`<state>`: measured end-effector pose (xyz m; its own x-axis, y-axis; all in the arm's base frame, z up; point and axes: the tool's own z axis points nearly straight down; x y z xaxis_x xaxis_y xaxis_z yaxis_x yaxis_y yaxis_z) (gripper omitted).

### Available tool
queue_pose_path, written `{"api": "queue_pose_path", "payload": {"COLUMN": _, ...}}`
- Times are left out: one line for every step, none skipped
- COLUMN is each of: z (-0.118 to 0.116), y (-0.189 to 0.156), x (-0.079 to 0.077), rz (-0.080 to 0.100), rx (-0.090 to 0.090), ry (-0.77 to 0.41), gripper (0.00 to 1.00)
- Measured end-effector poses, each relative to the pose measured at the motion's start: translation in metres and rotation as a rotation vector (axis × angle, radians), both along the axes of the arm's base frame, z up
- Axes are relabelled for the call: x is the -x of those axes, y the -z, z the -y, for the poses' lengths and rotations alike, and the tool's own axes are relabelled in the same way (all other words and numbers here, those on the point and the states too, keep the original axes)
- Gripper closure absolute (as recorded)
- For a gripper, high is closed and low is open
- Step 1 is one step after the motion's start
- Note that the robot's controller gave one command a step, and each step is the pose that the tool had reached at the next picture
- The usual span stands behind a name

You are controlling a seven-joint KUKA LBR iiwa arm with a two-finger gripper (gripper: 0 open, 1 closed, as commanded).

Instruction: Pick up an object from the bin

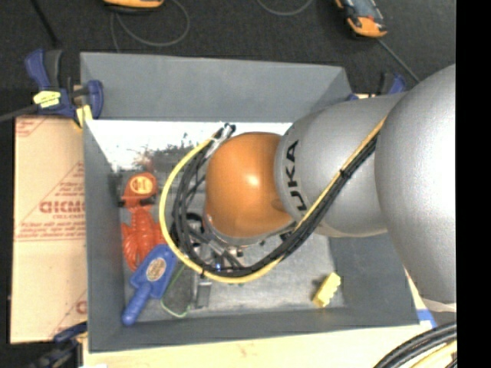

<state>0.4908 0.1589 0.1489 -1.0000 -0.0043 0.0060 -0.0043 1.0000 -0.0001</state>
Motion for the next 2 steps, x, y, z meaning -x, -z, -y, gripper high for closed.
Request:
{"api": "queue_pose_path", "payload": {"z": 0.0004, "y": -0.0025, "x": -0.0002, "rz": 0.002, "rx": 0.000, "ry": 0.002, "gripper": 0.00}}
{"api": "queue_pose_path", "payload": {"z": 0.0011, "y": -0.0051, "x": -0.0056, "rz": 0.009, "rx": -0.002, "ry": 0.018, "gripper": 0.00}}
